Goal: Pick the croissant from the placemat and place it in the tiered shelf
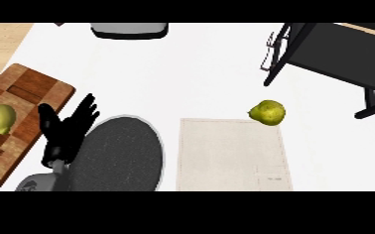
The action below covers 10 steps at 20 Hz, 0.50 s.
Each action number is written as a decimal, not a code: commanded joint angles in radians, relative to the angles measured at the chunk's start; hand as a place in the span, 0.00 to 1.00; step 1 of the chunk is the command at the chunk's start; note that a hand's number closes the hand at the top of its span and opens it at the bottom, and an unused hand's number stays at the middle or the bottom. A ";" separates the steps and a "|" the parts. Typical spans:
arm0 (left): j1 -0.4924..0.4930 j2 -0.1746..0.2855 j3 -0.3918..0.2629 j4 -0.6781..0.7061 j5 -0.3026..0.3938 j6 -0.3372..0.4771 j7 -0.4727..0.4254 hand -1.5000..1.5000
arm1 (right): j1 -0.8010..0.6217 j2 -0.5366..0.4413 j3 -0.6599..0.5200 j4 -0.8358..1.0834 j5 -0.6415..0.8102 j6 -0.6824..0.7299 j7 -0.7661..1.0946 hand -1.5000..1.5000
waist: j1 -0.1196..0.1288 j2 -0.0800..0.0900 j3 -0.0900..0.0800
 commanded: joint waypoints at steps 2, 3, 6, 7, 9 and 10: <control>0.078 0.007 0.009 -0.010 0.010 -0.027 -0.006 0.50 | -0.053 -0.056 -0.026 0.126 0.001 -0.035 -0.105 1.00 | 0.007 0.004 -0.005; 0.002 0.004 0.013 -0.027 0.019 -0.010 0.055 0.50 | -0.040 0.002 -0.009 0.151 0.016 -0.099 -0.114 1.00 | 0.003 0.004 -0.005; -0.007 -0.005 0.015 0.042 -0.013 -0.003 0.001 0.50 | -0.068 -0.030 -0.029 0.187 -0.012 -0.062 -0.157 1.00 | -0.002 0.004 -0.005; 0.031 -0.001 0.001 -0.014 0.003 -0.023 0.044 0.50 | -0.079 0.012 0.000 0.185 0.014 -0.104 -0.139 1.00 | 0.003 0.004 -0.005; 0.057 -0.013 0.010 0.010 -0.003 -0.021 -0.006 0.50 | -0.060 0.007 -0.013 0.161 -0.007 -0.083 -0.131 1.00 | -0.004 0.001 -0.005; 0.044 0.003 0.019 -0.001 -0.004 -0.023 0.015 0.50 | -0.012 0.014 -0.005 0.109 -0.012 -0.067 -0.117 1.00 | -0.011 -0.001 -0.005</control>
